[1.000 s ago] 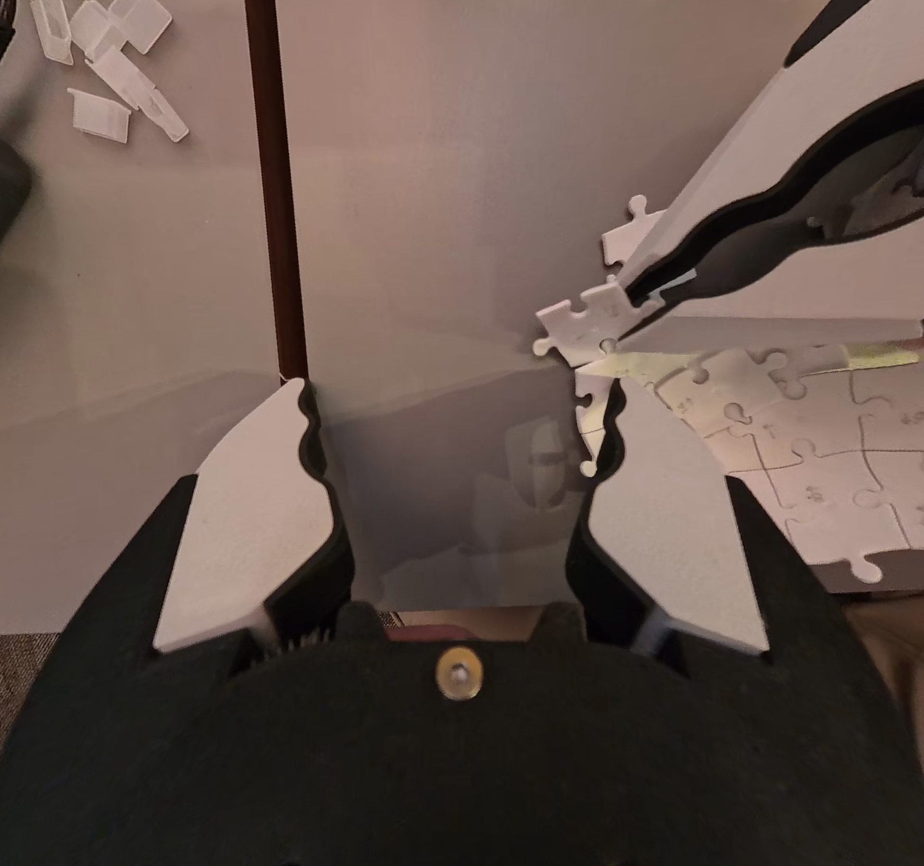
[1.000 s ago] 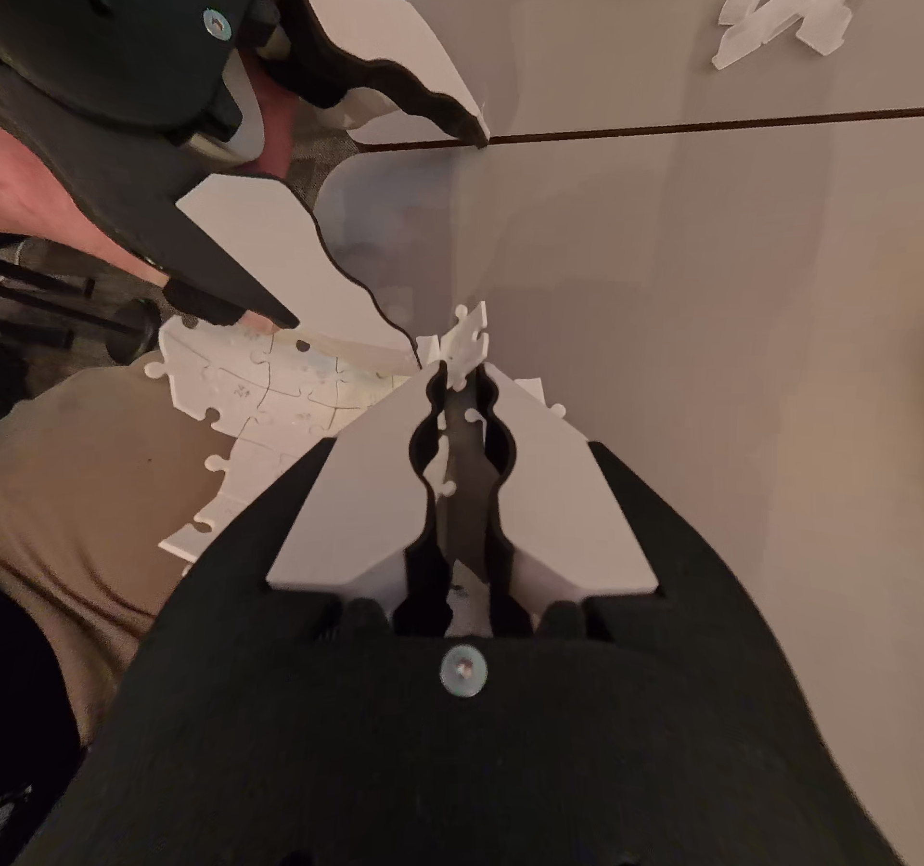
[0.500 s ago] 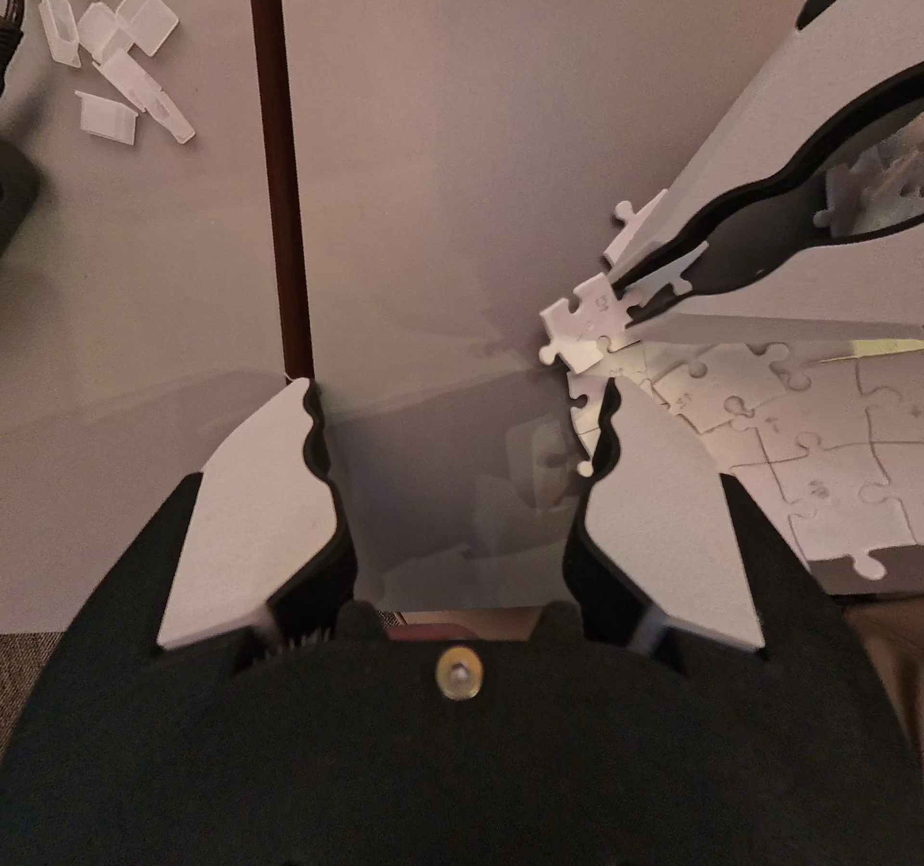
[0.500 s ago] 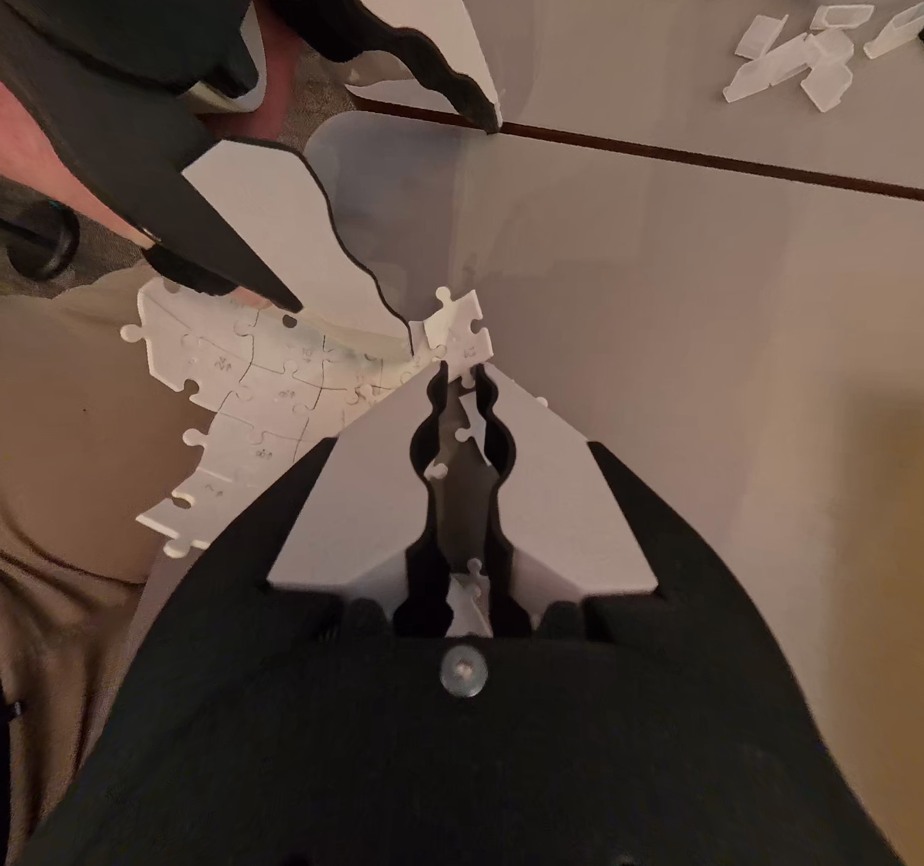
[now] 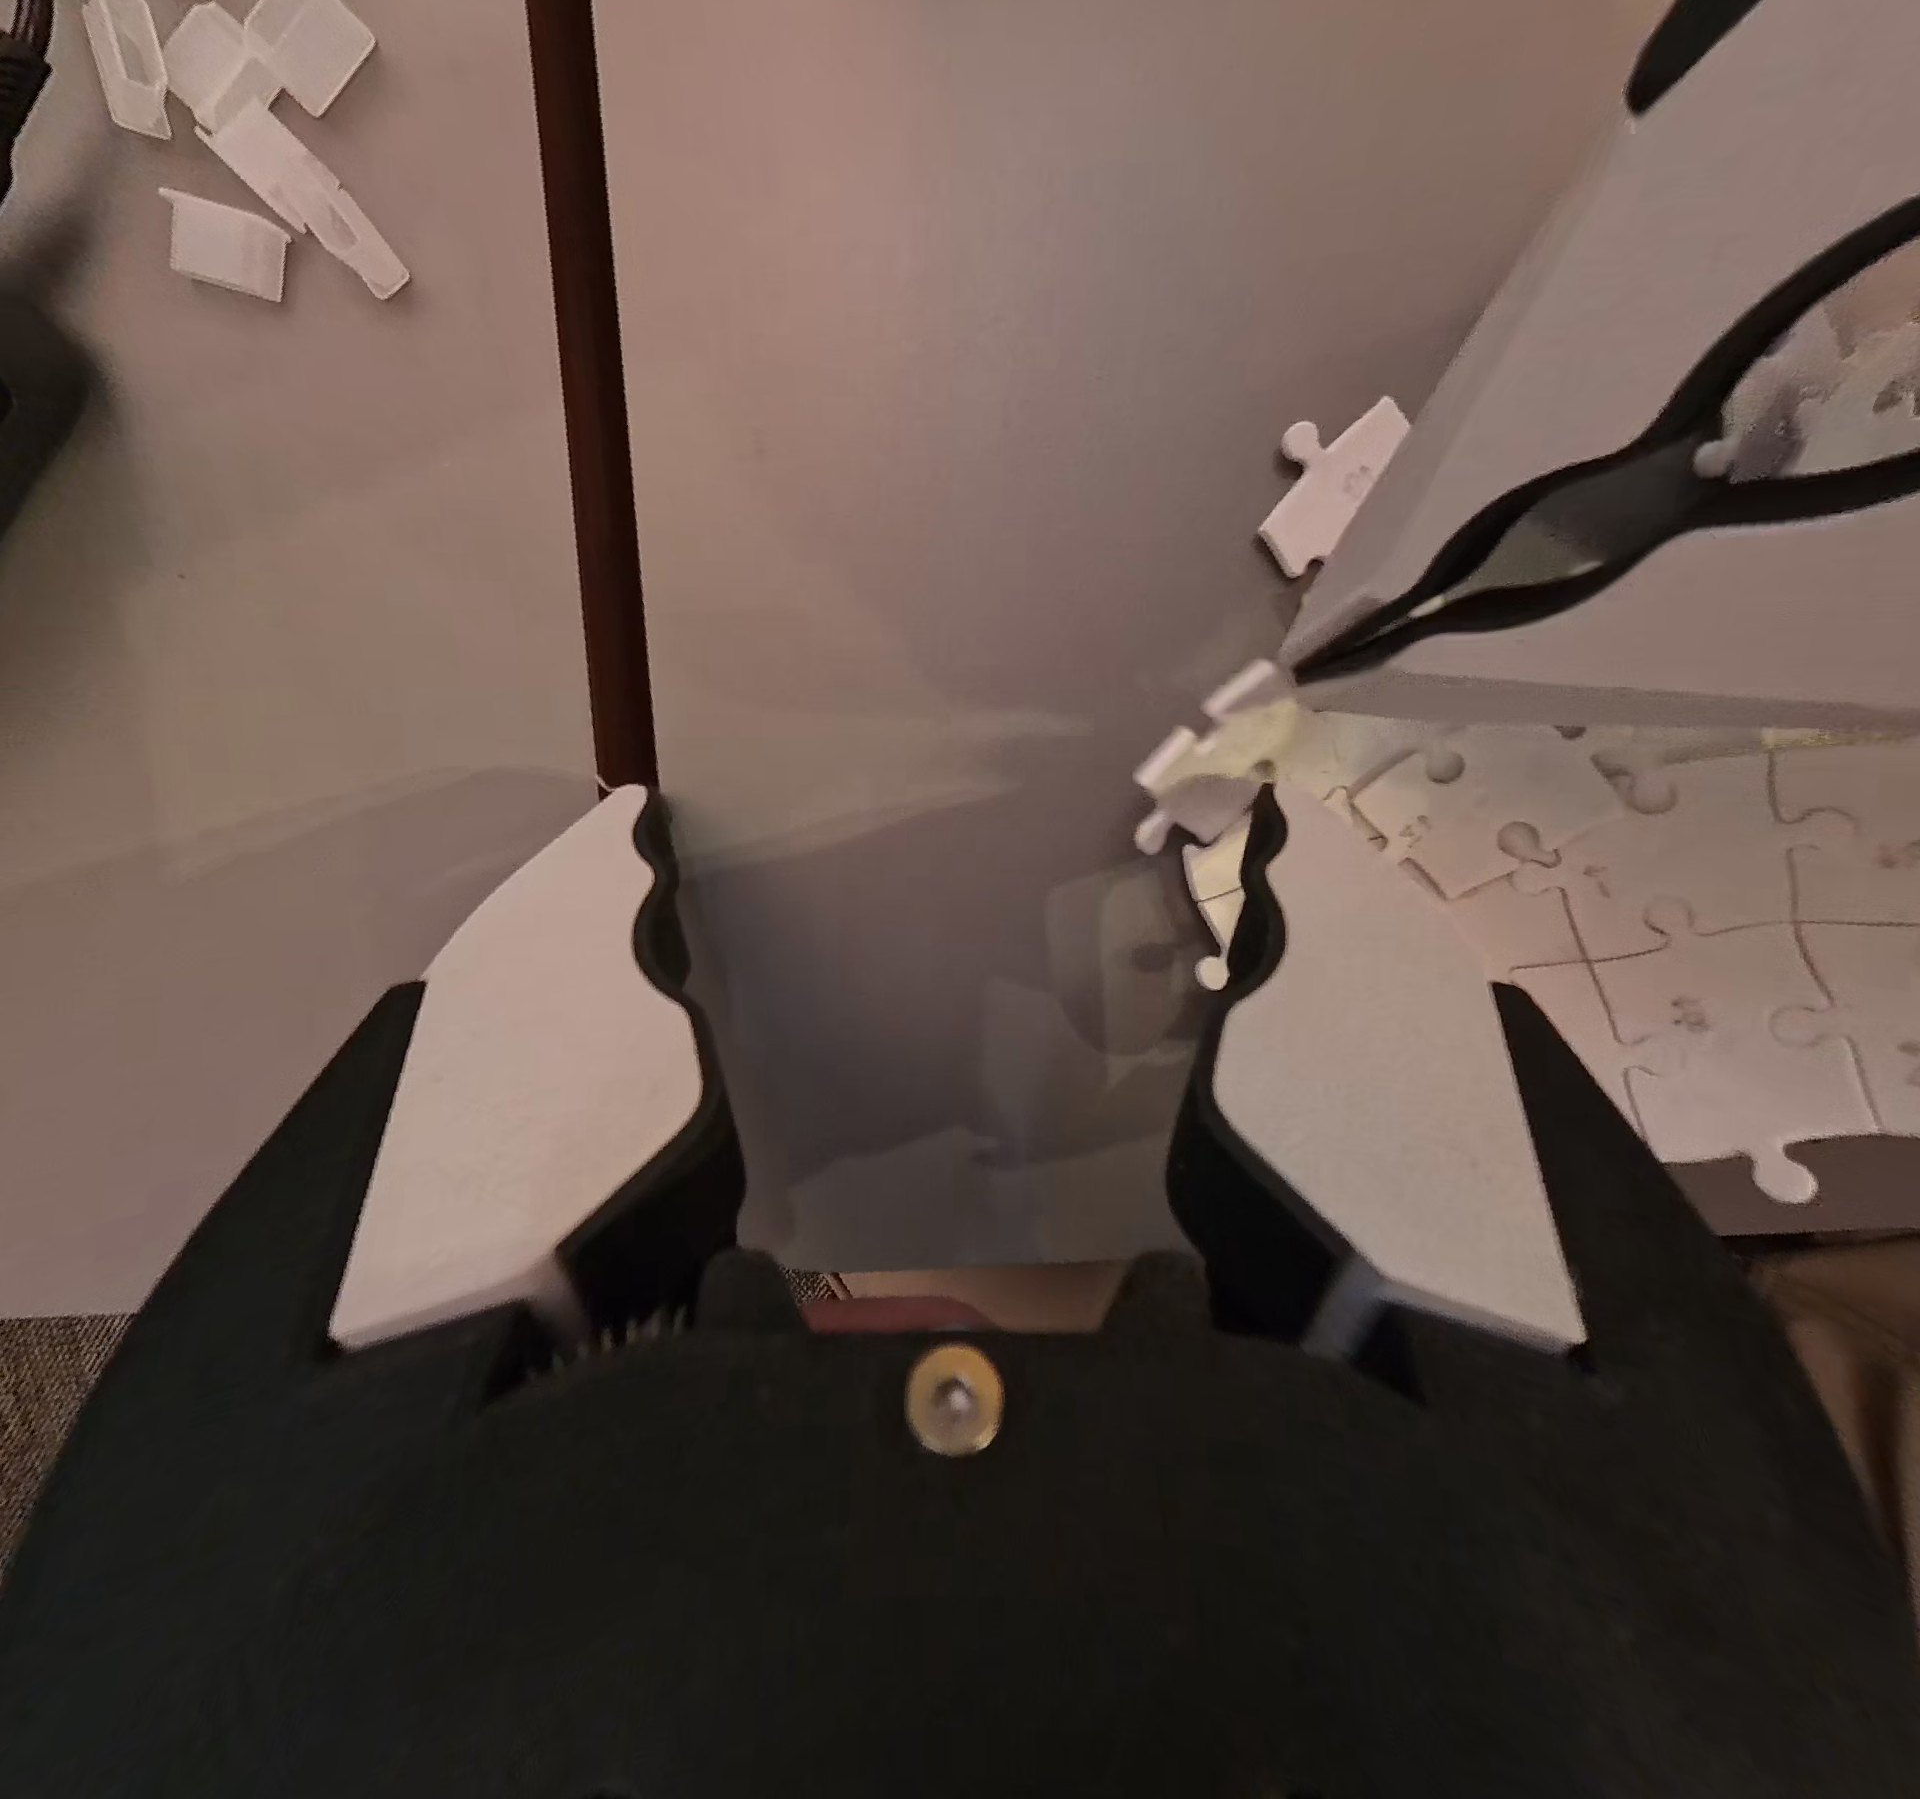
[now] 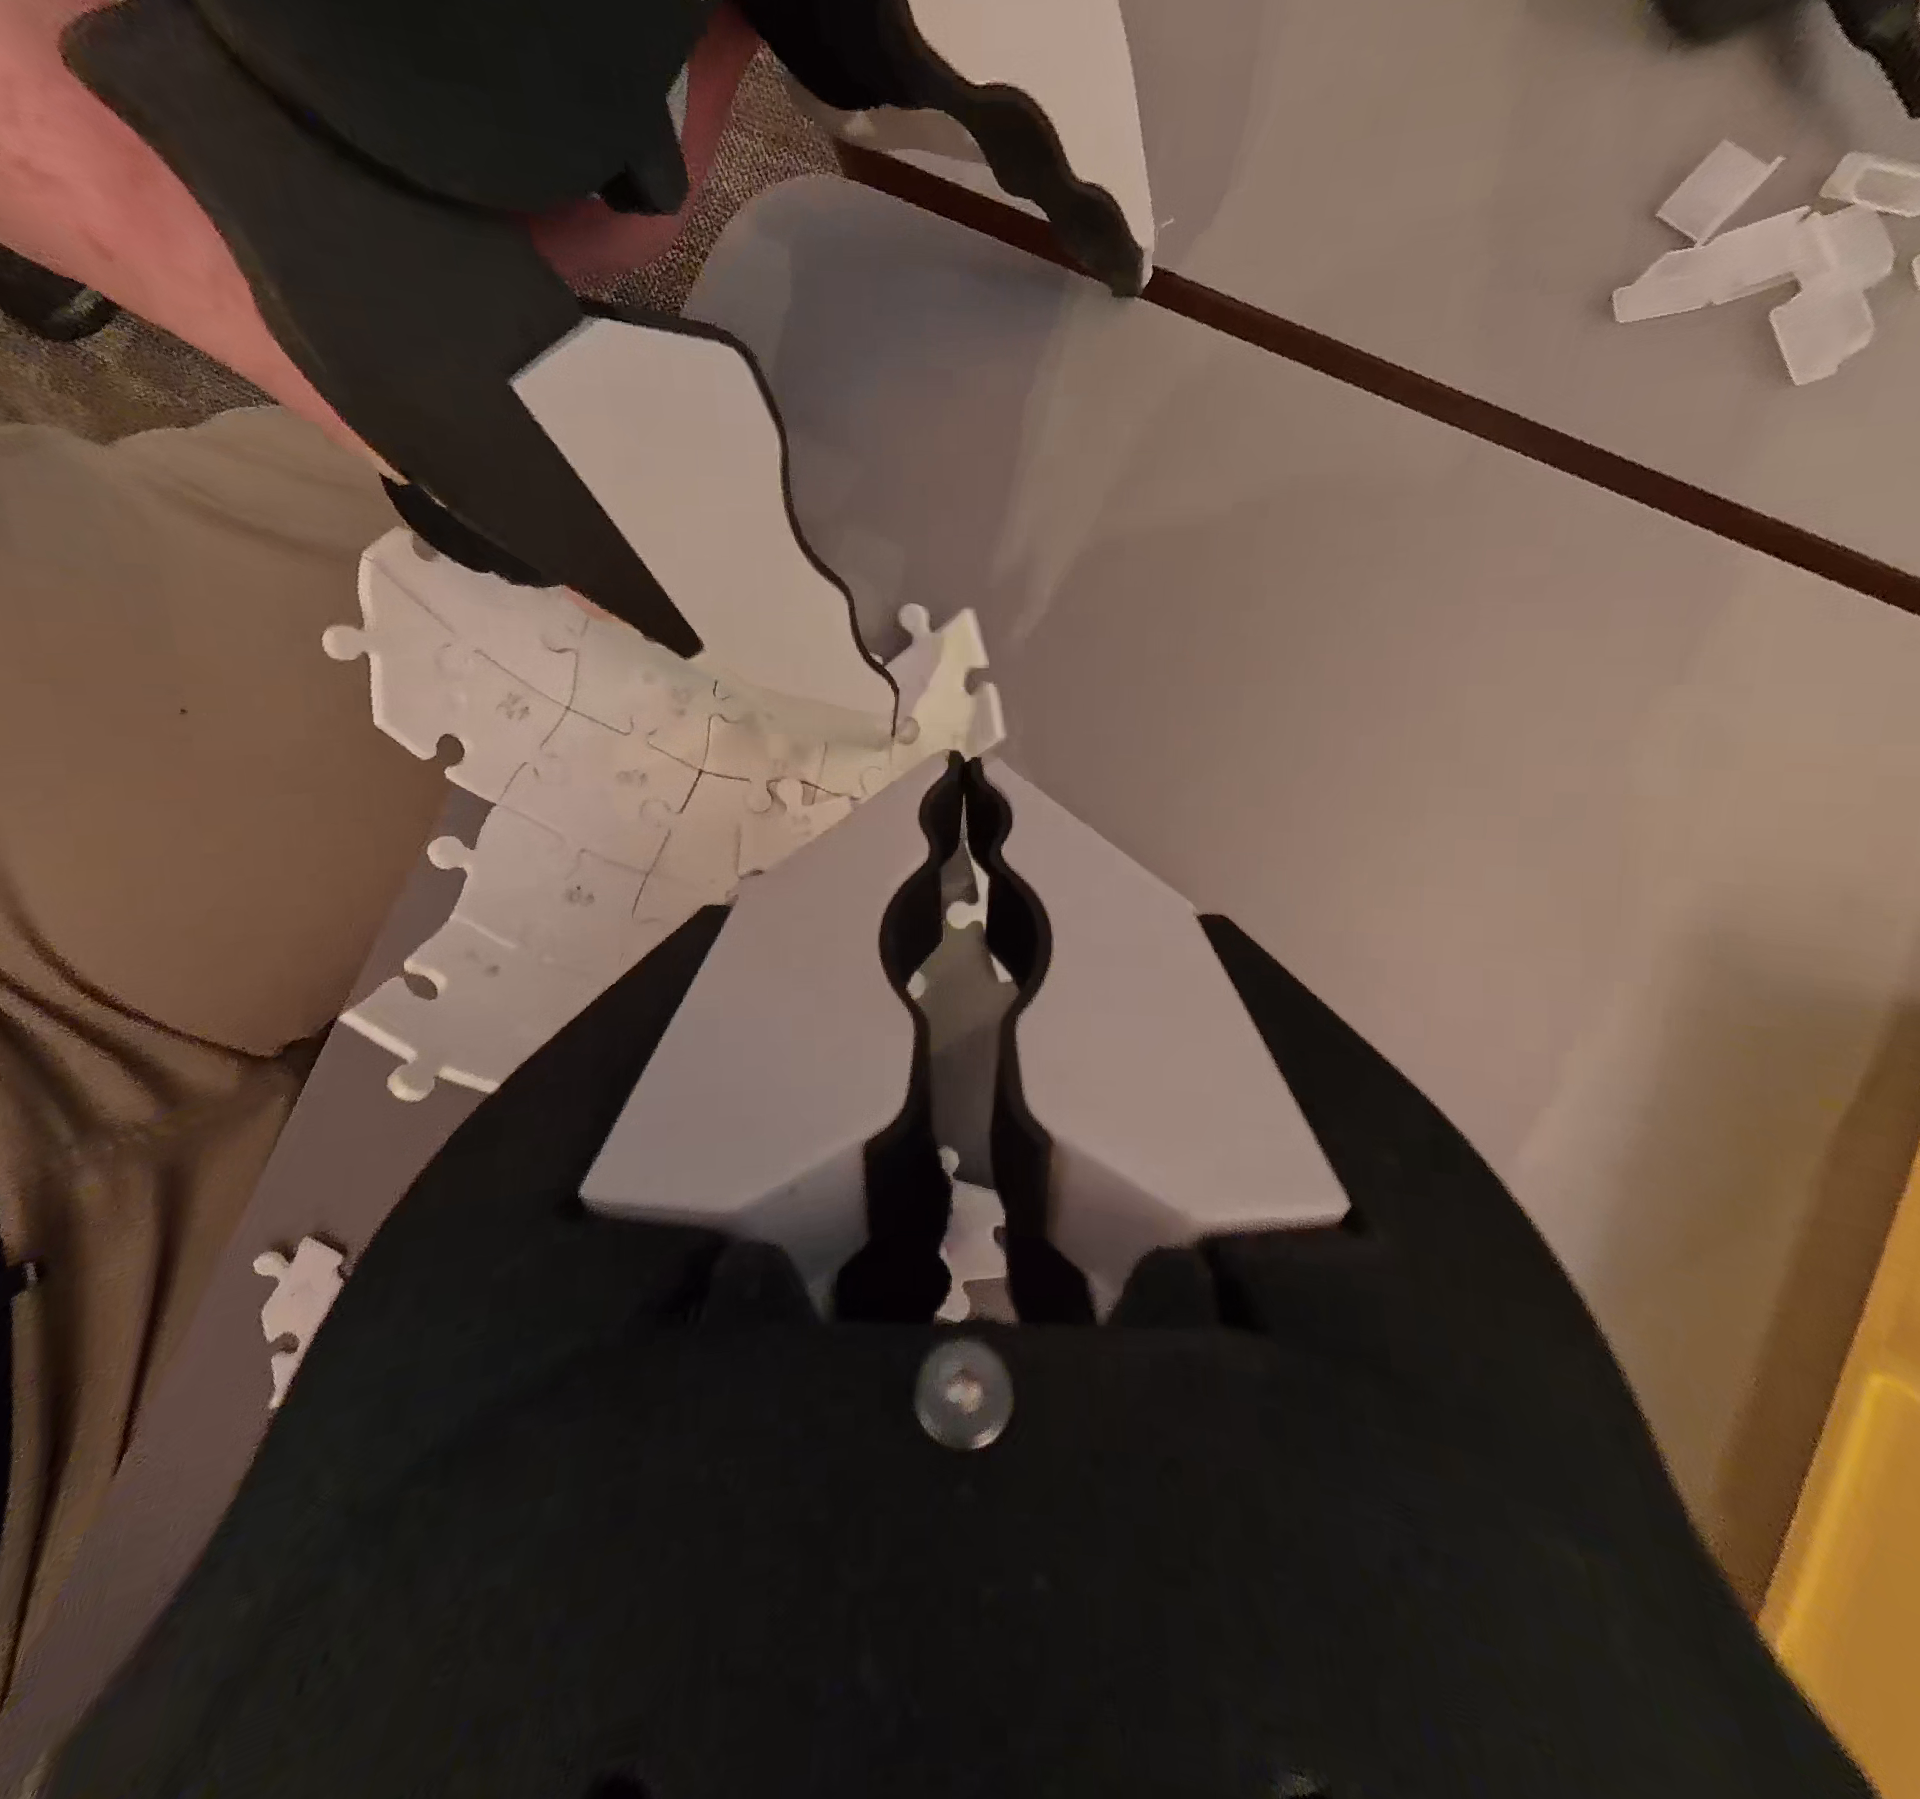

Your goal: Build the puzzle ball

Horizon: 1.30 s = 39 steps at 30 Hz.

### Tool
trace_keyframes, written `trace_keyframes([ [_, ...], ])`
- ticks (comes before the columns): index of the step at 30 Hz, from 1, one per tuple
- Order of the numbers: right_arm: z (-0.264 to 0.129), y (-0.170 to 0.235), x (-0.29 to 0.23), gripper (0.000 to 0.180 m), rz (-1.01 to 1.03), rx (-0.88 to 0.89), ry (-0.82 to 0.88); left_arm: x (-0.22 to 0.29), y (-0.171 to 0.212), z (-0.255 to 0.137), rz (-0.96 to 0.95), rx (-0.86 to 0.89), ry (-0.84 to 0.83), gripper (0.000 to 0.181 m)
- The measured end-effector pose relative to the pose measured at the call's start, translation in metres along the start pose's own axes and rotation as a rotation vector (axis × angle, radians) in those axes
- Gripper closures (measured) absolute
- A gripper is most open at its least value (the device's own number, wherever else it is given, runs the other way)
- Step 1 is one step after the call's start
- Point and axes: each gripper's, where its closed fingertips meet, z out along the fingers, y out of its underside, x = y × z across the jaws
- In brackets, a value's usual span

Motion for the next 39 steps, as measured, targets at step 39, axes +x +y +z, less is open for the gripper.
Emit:
trace_keyframes([
  [39, 0.007, -0.003, -0.001, 0.18, -0.124, -0.053, -0.144, -0.001, 0.001, 0.004, -0.03, -0.011, 0.039, 0.074],
])
